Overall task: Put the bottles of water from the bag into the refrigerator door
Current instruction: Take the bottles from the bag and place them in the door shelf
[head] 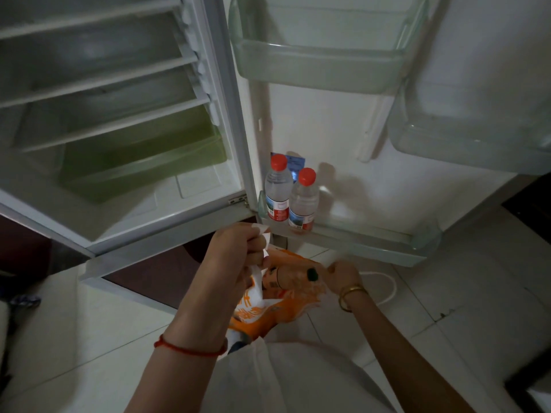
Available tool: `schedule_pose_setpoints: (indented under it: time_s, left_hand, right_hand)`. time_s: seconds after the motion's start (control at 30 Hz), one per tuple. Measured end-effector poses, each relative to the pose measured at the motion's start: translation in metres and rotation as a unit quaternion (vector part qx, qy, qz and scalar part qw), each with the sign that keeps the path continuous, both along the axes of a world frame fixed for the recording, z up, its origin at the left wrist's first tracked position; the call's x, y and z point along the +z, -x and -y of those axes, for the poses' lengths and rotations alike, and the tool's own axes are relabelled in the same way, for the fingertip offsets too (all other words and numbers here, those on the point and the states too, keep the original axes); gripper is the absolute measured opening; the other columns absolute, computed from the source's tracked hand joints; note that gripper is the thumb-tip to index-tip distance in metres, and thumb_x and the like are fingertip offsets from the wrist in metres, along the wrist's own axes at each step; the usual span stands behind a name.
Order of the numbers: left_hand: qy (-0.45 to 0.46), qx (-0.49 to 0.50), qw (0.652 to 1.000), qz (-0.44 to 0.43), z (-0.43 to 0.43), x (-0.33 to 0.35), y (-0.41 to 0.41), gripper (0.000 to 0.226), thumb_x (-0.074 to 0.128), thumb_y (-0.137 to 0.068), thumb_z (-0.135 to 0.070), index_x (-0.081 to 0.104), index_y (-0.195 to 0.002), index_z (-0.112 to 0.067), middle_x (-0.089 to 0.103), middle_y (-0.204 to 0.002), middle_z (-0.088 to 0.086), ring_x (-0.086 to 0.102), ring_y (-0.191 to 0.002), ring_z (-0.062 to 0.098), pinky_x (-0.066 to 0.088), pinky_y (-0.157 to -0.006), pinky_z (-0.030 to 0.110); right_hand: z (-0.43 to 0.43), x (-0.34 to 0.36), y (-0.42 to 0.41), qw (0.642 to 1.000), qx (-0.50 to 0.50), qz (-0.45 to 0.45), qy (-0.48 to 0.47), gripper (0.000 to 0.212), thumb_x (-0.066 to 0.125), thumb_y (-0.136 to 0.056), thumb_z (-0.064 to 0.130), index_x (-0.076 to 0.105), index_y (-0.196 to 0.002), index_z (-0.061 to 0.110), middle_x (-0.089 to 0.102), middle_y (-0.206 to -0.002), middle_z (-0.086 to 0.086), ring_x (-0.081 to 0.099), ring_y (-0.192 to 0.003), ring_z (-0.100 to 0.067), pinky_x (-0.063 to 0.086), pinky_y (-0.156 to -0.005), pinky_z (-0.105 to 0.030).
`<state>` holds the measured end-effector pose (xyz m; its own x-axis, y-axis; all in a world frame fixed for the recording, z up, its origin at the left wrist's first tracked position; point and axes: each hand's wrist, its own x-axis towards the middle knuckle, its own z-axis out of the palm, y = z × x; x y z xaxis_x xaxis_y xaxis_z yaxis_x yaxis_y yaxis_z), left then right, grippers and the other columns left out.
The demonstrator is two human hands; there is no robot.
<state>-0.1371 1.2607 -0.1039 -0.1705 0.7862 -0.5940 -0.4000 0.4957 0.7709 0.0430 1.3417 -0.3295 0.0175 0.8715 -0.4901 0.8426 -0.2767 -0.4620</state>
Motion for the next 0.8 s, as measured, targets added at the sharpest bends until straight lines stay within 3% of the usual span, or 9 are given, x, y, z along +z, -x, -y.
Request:
schedule_pose_setpoints:
  time_s: [0.1,0.2,0.3,0.4,0.5,0.63,0.8]
  left_hand:
    - [-0.007,-0.012,1.000,0.009,0.004,0.006,0.000,0.022,0.028,-0.099,-0.005,0.043,-0.085,-0.010,0.027,-0.036,-0.011,0.021,-0.022,0.000,0.038,-0.041,0.019]
    - [-0.016,-0.020,1.000,-0.001,0.006,0.009,-0.001,0.031,0.028,-0.098,-0.004,0.036,-0.070,-0.015,0.028,-0.036,-0.010,0.023,-0.024,0.001,0.036,-0.045,0.021]
    - [-0.025,-0.019,0.999,-0.018,0.007,0.011,-0.003,0.033,0.029,-0.098,-0.005,0.035,-0.068,-0.017,0.028,-0.037,-0.011,0.022,-0.025,0.001,0.029,-0.053,0.026]
    - [-0.030,-0.001,0.999,-0.032,0.012,0.012,-0.001,0.025,0.030,-0.098,-0.005,0.043,-0.078,-0.013,0.029,-0.038,-0.011,0.023,-0.026,0.002,0.035,-0.047,0.021]
    - [-0.026,0.025,0.999,-0.036,0.017,0.011,0.005,0.030,0.033,-0.097,-0.009,0.039,-0.069,-0.016,0.034,-0.039,-0.009,0.029,-0.030,0.004,0.035,-0.045,0.021]
    - [-0.048,0.074,0.996,0.019,0.022,0.012,0.019,0.029,0.029,-0.098,-0.006,0.036,-0.071,-0.016,0.027,-0.037,-0.010,0.022,-0.024,0.002,0.038,-0.039,0.016]
    - [-0.045,0.084,0.995,0.010,0.018,0.014,0.012,0.038,0.030,-0.098,-0.005,0.029,-0.062,-0.018,0.026,-0.036,-0.010,0.020,-0.025,0.002,0.035,-0.039,0.017]
  right_hand:
    - [0.002,-0.039,-0.004,0.995,-0.028,-0.033,0.095,0.040,0.064,-0.085,0.043,0.063,-0.076,0.003,0.063,-0.070,-0.010,0.061,-0.068,-0.026,0.052,-0.067,-0.034]
    - [0.001,-0.051,0.001,0.977,-0.110,-0.134,0.121,0.051,0.070,-0.080,0.039,0.066,-0.102,-0.006,0.067,-0.088,-0.020,0.065,-0.080,-0.031,0.056,-0.078,-0.043]
    - [0.002,-0.049,0.013,0.967,-0.143,-0.173,0.120,0.050,0.071,-0.081,0.038,0.067,-0.102,-0.007,0.070,-0.094,-0.022,0.068,-0.086,-0.035,0.057,-0.081,-0.045]
    - [0.004,-0.045,0.022,0.970,-0.148,-0.173,0.089,0.048,0.070,-0.080,0.040,0.069,-0.104,-0.002,0.071,-0.104,-0.023,0.067,-0.097,-0.037,0.056,-0.087,-0.043]
    - [0.009,-0.029,0.029,0.984,-0.082,-0.150,0.040,0.039,0.067,-0.084,0.038,0.072,-0.102,0.004,0.071,-0.102,-0.019,0.066,-0.097,-0.036,0.051,-0.080,-0.034]
    - [0.022,0.003,0.033,0.987,0.060,-0.116,-0.091,0.026,0.066,-0.085,0.032,0.069,-0.088,0.007,0.071,-0.085,-0.012,0.061,-0.075,-0.023,0.038,-0.057,-0.021]
    - [0.031,0.061,0.023,0.962,0.164,-0.086,-0.200,0.027,0.064,-0.083,0.038,0.063,-0.103,0.020,0.070,-0.084,0.000,0.064,-0.076,-0.016,0.045,-0.064,-0.024]
